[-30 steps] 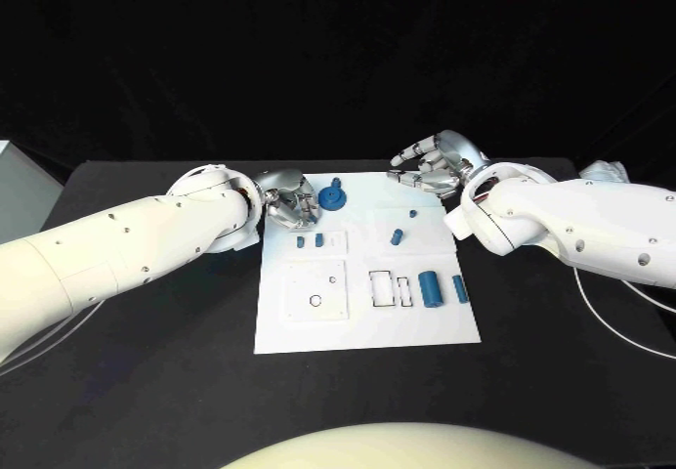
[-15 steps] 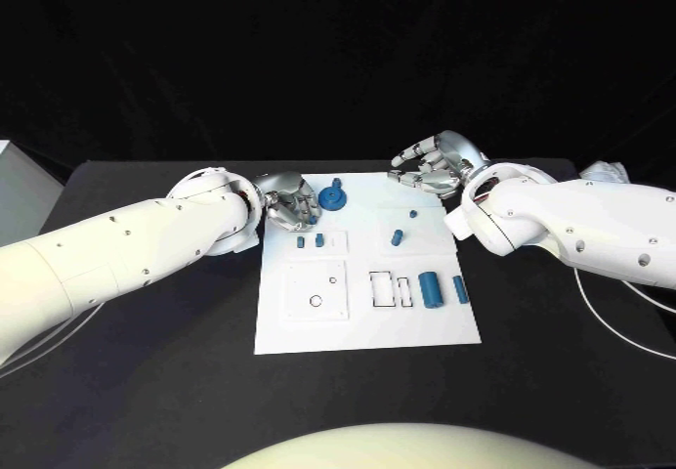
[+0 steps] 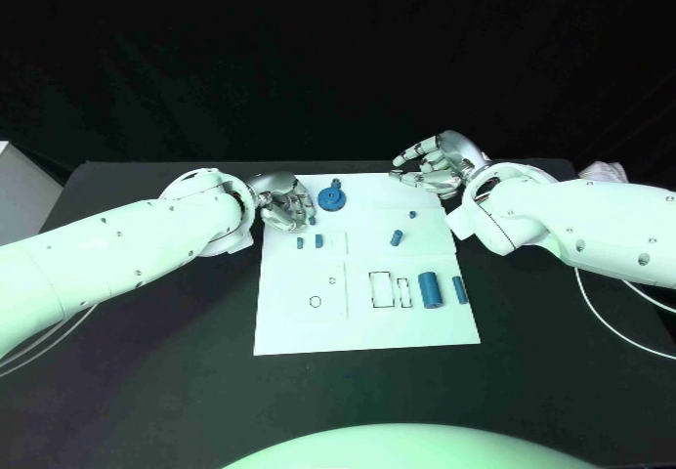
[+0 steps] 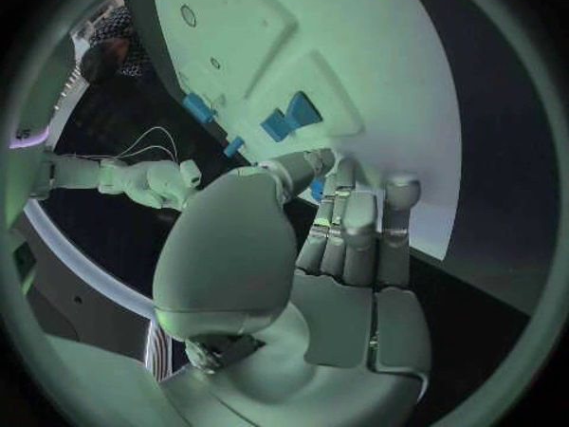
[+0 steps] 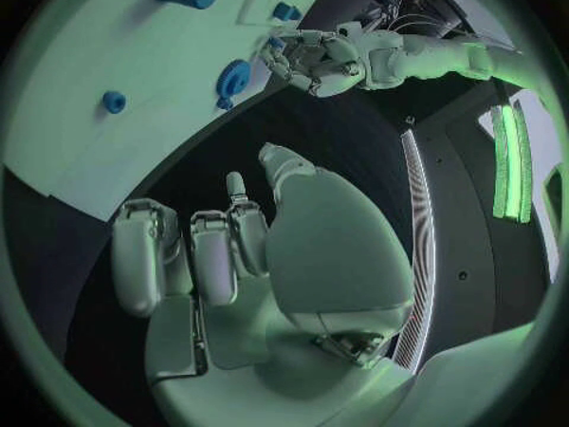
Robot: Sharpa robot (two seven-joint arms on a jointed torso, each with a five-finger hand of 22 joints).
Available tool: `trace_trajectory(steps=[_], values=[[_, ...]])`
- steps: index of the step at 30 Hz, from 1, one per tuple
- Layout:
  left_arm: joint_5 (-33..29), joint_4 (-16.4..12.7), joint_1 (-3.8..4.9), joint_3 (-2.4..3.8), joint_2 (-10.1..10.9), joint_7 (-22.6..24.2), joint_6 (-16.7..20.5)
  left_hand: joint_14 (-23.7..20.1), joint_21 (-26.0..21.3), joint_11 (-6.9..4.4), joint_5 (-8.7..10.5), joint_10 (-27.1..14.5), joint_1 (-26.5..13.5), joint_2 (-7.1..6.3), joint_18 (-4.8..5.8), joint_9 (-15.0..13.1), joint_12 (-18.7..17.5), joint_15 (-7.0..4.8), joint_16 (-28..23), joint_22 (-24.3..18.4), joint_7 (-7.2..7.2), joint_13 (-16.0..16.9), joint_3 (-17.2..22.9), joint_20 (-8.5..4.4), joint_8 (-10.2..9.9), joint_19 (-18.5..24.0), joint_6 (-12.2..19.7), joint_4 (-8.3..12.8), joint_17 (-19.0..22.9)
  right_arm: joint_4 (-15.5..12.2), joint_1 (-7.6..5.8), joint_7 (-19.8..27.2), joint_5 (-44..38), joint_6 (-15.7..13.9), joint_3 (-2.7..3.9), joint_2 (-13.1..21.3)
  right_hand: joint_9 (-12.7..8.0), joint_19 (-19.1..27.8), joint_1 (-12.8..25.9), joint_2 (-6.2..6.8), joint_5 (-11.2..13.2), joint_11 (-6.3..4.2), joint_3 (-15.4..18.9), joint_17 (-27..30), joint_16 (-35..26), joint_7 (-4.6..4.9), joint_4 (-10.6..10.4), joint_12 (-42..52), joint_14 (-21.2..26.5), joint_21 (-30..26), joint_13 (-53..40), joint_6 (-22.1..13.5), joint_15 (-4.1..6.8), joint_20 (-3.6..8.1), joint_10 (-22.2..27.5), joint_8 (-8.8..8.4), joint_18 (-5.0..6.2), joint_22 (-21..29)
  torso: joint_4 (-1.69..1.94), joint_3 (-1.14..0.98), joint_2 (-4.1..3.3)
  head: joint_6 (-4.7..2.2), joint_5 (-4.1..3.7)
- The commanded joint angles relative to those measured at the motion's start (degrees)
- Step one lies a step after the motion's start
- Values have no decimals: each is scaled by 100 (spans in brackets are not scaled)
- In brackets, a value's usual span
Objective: Assemble the parts on the task board
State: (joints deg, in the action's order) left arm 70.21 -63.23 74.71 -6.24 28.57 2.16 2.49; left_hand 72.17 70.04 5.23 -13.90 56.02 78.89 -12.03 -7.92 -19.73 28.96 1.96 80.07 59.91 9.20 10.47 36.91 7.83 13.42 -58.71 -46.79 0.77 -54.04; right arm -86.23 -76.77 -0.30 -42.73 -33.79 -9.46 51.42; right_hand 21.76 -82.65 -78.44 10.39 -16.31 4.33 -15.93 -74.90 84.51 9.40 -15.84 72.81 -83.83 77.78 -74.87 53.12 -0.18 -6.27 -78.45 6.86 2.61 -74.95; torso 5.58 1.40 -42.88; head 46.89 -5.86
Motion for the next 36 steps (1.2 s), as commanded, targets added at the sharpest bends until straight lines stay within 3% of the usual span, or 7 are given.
trace_trajectory(steps=[1, 6, 10, 13, 16, 27, 36], values=[[-55, -51, 0, 24, 88, -38, 35, -50, -31, 33, -33, 6, -44, -23, -44, 9, -40, -6, -12, -17, 3, -2, -3, 6, -35, 47, 53, -12, 12, 72, 2, 174, -73, 90, 2, 17, 11, 286, -66, 98, 21, -30, -150, 76, -292, -33, 24, -1740, -190, -508, 1048, -34, 40, 23, 1170, 50, 149, -551, 2, 2, 3, -30, -33], [-373, -131, 3, 87, 313, 60, 127, -129, -88, 48, -37, -37, -20, -18, -65, 9, -72, 1, -49, -95, 16, -6, 21, 7, -40, 132, 45, 8, 139, 240, 2, 374, -428, 356, 2, 51, 41, 702, -491, 373, 21, 64, -914, 981, -982, 42, 157, -4656, 30, -1437, 3498, -52, -10, 15, 2155, 129, 307, -41, -4, 6, 13, -87, -98], [-928, -265, 7, 156, 604, 298, 456, -27, 13, 74, -61, 43, 32, 42, -37, -52, -48, 16, 9, 32, 73, 23, 99, 13, 110, -11, -277, 66, 28, 328, 1, 466, -1051, 652, 2, 134, 67, 530, -509, 563, 117, 99, -1389, 809, -881, 66, 480, -5676, -70, -1260, 4809, 40, -62, -27, 1790, 196, 270, -168, 13, 0, 19, -113, -142], [-1573, -421, 8, 200, 834, 568, 677, -407, -295, 98, -42, -4, -21, 14, -144, -59, -88, 35, -261, -382, 88, 13, 103, 22, 134, 426, -338, 59, 691, 375, 1, 437, -1626, 859, 1, 193, 76, 430, -482, 578, 148, 94, -1463, 645, -769, 11, 634, -5863, -128, -1087, 5109, 97, -43, -23, 1691, 222, 233, -280, 17, -2, 9, -124, -175], [-2439, -635, 8, 241, 1083, 862, 821, -1247, -855, 137, -10, -91, -56, 21, -269, -56, -121, 61, -1022, -972, 117, 1, 57, 44, 128, 1037, -349, 60, 2047, 423, 1, 294, -2327, 1068, 1, 229, 82, 394, -430, 597, 202, 89, -1468, 615, -745, -14, 700, -5962, -143, -1030, 5262, 140, -36, -18, 1667, 239, 221, -322, 11, 10, 3, -155, -197], [-4971, -1488, -56, 374, 1838, 1768, 468, -1850, -2415, 207, 5, -172, -283, -73, -253, -67, -266, 182, -2471, -2012, 149, -132, -585, 188, 90, 1193, -232, -370, 2811, 355, 16, -315, -4000, 1518, -13, 293, 72, 359, -149, 638, 232, 82, -1296, 637, -760, -65, 793, -6192, -139, -1004, 5648, 162, -35, -19, 1659, 236, 212, -362, 7, 26, -7, -212, -206], [-5801, -1844, -120, 387, 2144, 2193, 163, -1795, -2927, 248, 3, 43, -69, 17, -247, -62, -750, 225, -3363, -2372, 187, -423, -631, 203, 86, 1077, -255, -388, 3193, 269, 102, -744, -4588, 1459, -25, 197, 76, 379, -99, 618, 285, 60, -1258, 703, -806, -99, 809, -6221, -122, -1058, 5748, 215, -22, -10, 1616, 259, 223, -342, 19, 26, 5, -222, -190]])
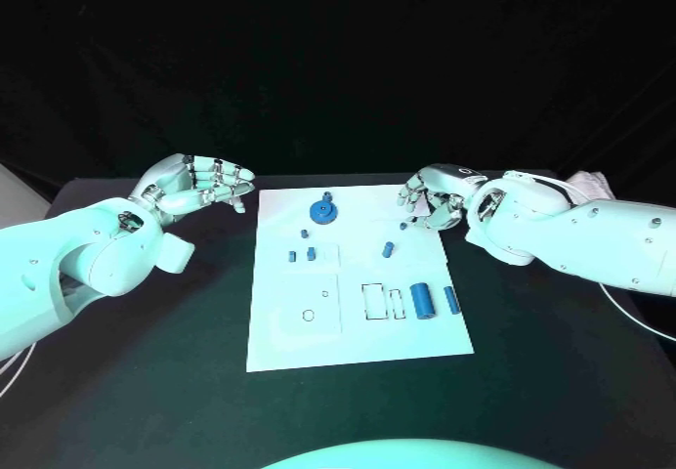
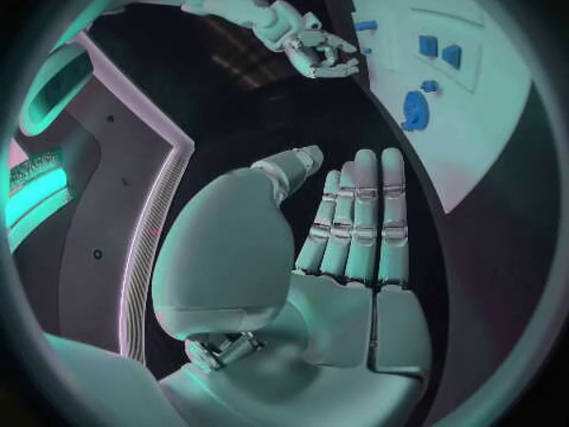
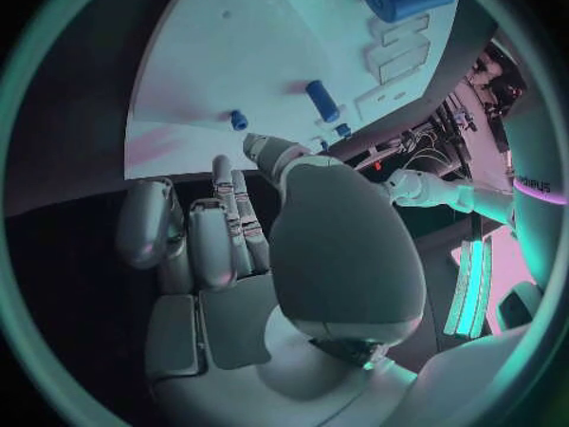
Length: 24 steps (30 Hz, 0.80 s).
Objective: Assemble the parts on the task board
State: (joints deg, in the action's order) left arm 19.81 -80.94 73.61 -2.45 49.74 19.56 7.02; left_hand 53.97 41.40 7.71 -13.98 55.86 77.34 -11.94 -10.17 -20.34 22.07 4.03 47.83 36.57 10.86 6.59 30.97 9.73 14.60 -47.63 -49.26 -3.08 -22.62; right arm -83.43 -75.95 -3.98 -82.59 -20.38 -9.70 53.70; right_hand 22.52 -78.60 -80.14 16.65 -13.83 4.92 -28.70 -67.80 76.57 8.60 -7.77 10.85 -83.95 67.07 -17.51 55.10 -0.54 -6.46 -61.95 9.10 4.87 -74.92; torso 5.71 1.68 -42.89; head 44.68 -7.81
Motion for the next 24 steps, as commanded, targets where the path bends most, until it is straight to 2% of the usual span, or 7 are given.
trace_trajectory(steps=[1, 9, 19, 20, 21, 24], values=[[-800, -95, -15, 8, 45, 470, -294, 30, -80, 2, 11, 67, 94, 10, -21, 0, -78, 20, -174, -48, 23, -45, -40, 15, -33, -29, -10, 1, 64, -13, 32, -418, -639, 113, -1, -49, 0, -33, 77, -8, 40, -3, 22, -12, -9, -24, 0, -26, -112, 24, 22, 25, 17, 10, -42, 38, -5, -352, 9, -2, 8, 1, 6], [-923, -159, -32, 9, 115, 524, -268, 49, -113, 12, 10, 68, 113, 27, -21, 0, -129, 27, -255, -69, 34, -71, -49, 19, -29, -37, -23, 6, 87, -49, 116, -540, -764, 236, -3, -129, 4, -72, 82, -20, 36, -21, 8, -54, 17, -44, 9, -33, -127, 87, 78, 66, 35, 22, -90, 57, -18, -388, -19, -12, -5, 6, 35], [-946, -162, -34, 9, 143, 507, -228, 65, -116, 16, 10, 70, 135, 50, -22, -1, -146, 27, -274, -71, 43, -80, -46, 18, -23, -47, -38, 15, 90, -75, 161, -687, -882, 253, -4, -173, 22, -157, 59, -54, -56, -43, -125, -140, 78, -55, 52, -53, -161, 222, 245, 216, 57, 47, -288, 125, -49, -473, -5, -14, -7, 23, 21], [-947, -161, -34, 9, 145, 503, -225, 65, -116, 16, 10, 70, 135, 50, -22, -1, -146, 27, -274, -71, 43, -80, -46, 18, -23, -47, -38, 15, 90, -72, 167, -710, -902, 249, -4, -178, 24, -160, 44, -69, -47, -47, -153, -144, 81, -56, 62, -57, -163, 224, 261, 233, 61, 50, -310, 132, -49, -476, -6, -14, -7, 25, 23], [-947, -161, -34, 9, 147, 501, -222, 65, -116, 16, 10, 70, 135, 50, -22, -1, -146, 27, -274, -71, 43, -80, -46, 18, -23, -47, -38, 15, 90, -69, 171, -726, -915, 246, -4, -182, 23, -172, 32, -80, 115, -49, -246, -153, 88, -57, 81, -83, -168, 239, 324, 260, 67, 58, -362, 138, -52, -491, -10, -14, -6, 29, 26], [-948, -161, -34, 9, 155, 486, -213, 70, -116, 18, 10, 72, 142, 60, -23, -1, -152, 28, -281, -70, 46, -83, -45, 18, -22, -51, -41, 17, 91, -52, 185, -762, -945, 239, -4, -197, 23, -185, 26, -91, 161, -56, -320, -167, 98, -62, 95, -101, -172, 262, 368, 284, 70, 61, -402, 146, -58, -509, -10, -15, -8, 30, 24]])
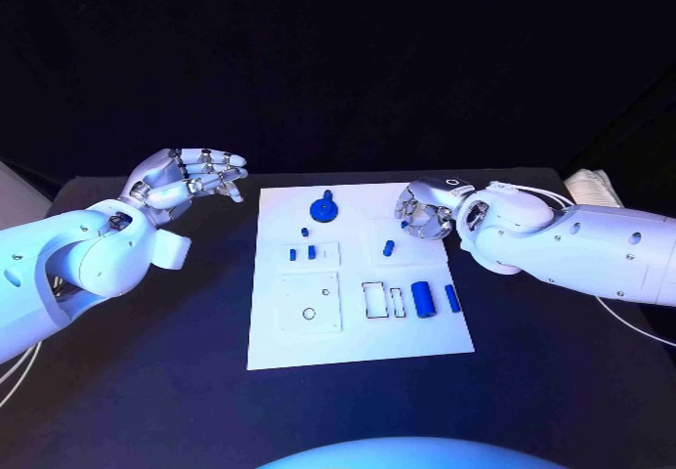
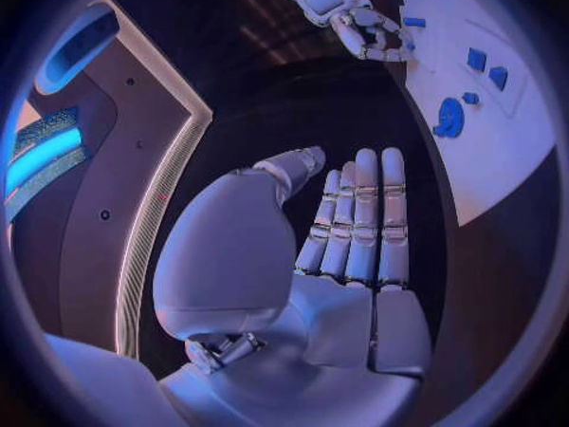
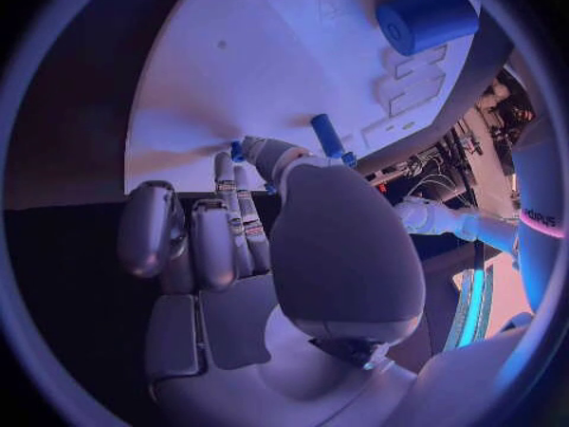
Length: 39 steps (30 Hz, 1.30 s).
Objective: Assemble the parts on the task board
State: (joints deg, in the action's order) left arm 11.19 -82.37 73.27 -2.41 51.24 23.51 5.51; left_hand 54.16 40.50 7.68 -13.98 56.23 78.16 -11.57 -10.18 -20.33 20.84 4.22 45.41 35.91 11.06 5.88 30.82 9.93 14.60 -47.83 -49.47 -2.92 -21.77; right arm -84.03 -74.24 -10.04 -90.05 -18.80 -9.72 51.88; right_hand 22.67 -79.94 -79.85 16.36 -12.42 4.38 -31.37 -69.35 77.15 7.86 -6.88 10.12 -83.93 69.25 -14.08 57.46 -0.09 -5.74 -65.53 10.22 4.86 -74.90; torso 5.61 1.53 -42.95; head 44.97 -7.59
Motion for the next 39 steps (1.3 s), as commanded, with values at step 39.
trace_trajectory(steps=[39], values=[[-30, 1, 0, 5, 18, -3, -15, 87, 9, 30, -12, 58, 169, 107, -22, -1, -84, 6, -123, 30, 42, -43, -10, -18, -6, -50, -67, 67, 20, -101, 145, -574, -359, -1016, 4, -83, 313, -313, 22, -525, 365, -209, -732, 91, -2, -134, 567, -95, -185, 588, 164, 602, 201, 152, -905, 435, -165, -868, -7, 0, 9, 36, -24]])
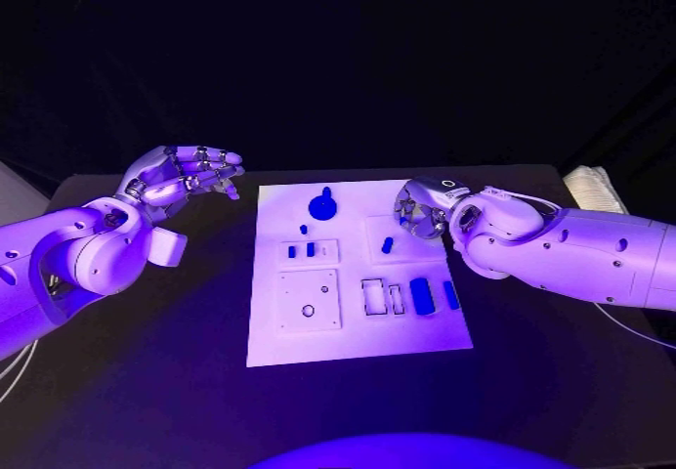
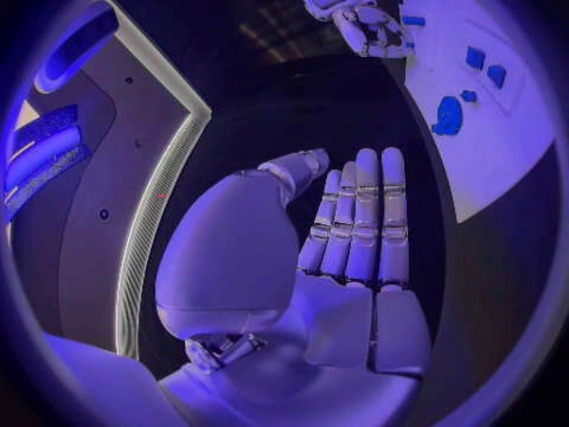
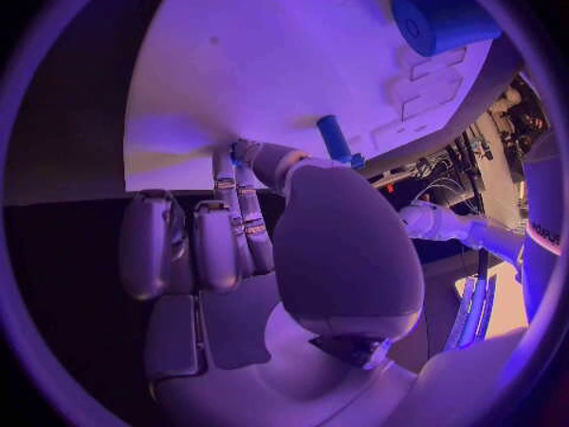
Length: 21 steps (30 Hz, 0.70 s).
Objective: Assemble the parts on the task board
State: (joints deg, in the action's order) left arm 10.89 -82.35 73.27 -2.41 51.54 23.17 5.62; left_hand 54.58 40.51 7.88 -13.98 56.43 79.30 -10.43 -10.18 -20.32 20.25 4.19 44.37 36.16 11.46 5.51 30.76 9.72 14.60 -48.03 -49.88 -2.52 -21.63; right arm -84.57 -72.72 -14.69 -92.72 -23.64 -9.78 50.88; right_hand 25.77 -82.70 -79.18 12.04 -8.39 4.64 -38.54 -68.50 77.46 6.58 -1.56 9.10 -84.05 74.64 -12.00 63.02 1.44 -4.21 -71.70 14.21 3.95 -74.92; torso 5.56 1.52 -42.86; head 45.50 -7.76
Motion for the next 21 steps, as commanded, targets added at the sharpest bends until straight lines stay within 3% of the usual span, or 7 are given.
trace_trajectory(steps=[1, 10, 16, 21], values=[[1, 4, 1, 5, -14, 31, -26, 46, 12, 10, -12, 39, 60, -5, -21, -1, -28, 8, -23, 8, 3, -8, -3, 2, -7, -29, -26, 31, 7, -70, -8, -102, -75, -637, 14, 33, 3, -55, -42, -93, -38, -235, -17, 0, -30, -6, 38, 6, -175, 87, -44, 46, 49, 0, -291, 36, -82, -883, -3, 4, 0, -21, -7], [0, 61, 0, 5, -29, 19, -13, 73, 64, 36, -40, 26, 89, 8, -14, 25, -79, 17, -80, 61, 48, -35, 2, -5, -49, -10, 25, 69, 15, -317, -67, 26, 189, -1081, 59, 220, 9, -60, -32, -91, -36, -236, -26, -6, -26, -5, 45, 3, -178, 98, -47, 46, 50, 2, -299, 39, -84, -889, -6, 4, 4, -40, 3], [-5, 80, 0, 5, -34, 17, -6, 76, 70, 41, -42, 23, 90, 8, -13, 28, -86, 20, -87, 67, 54, -38, 1, -5, -54, -6, 32, 73, 15, -515, -121, 103, 378, -1161, 78, 347, 15, -57, -18, -87, -29, -234, -37, 3, -30, -3, 54, -6, -179, 90, -47, 42, 50, 3, -298, 40, -82, -888, -10, 2, 4, -53, 7], [-12, 69, -2, 5, -39, 20, -4, 78, 75, 44, -43, 21, 89, 10, -12, 30, -90, 22, -92, 73, 58, -41, 1, -4, -58, -3, 37, 75, 16, -856, -134, 201, 549, -1189, 84, 401, 17, -57, -16, -87, -29, -234, -43, -3, -26, -3, 59, -10, -181, 92, -47, 40, 50, 4, -297, 41, -82, -890, -6, 1, -3, -68, 11]])
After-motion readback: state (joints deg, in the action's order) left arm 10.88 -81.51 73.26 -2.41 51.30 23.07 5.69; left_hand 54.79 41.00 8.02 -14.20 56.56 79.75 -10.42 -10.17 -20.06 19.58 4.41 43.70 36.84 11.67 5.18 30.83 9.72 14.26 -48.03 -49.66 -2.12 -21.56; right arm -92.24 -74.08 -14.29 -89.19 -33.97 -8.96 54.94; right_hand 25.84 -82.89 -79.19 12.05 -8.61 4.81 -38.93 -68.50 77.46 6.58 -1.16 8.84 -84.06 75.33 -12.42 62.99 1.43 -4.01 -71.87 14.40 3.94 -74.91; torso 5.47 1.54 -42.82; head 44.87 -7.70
